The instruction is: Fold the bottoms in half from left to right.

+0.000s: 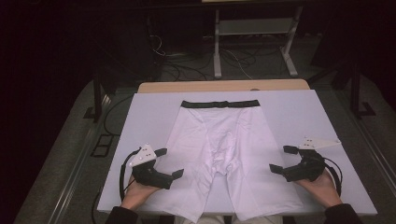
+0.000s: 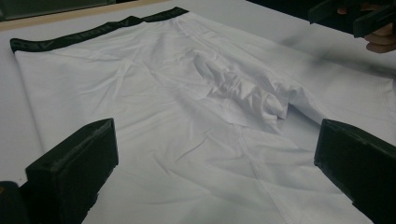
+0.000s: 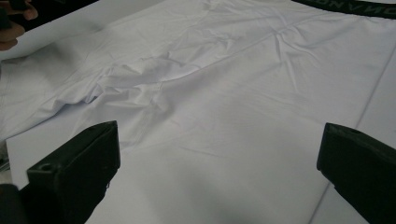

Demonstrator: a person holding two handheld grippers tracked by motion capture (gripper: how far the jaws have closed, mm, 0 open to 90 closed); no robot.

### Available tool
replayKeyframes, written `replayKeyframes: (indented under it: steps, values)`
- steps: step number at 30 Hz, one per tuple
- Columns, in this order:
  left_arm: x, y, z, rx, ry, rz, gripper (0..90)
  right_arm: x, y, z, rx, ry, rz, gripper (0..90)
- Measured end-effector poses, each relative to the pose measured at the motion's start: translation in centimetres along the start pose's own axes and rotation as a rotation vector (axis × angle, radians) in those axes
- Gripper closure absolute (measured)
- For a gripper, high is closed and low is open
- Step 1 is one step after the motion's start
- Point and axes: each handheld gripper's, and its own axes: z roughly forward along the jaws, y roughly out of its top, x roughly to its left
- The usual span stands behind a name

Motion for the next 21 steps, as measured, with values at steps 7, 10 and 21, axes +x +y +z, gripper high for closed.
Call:
replayKeyframes:
  steps: [7,10,21]
  values:
    - [-0.25,0.0,0.11,0.002,-0.033,0.01,0.0,0.04,0.03,-0.21,-0.008,0.009,-0.002,0.0]
    - [-0.33,0.0,0.23,0.008,-0.04,0.013,0.0,-0.02,0.05,-0.42,-0.015,0.01,0.001,0.0]
    - [-0.32,-0.13,0.41,0.028,-0.065,0.006,0.0,0.29,0.34,-0.55,-0.014,0.008,-0.007,0.0]
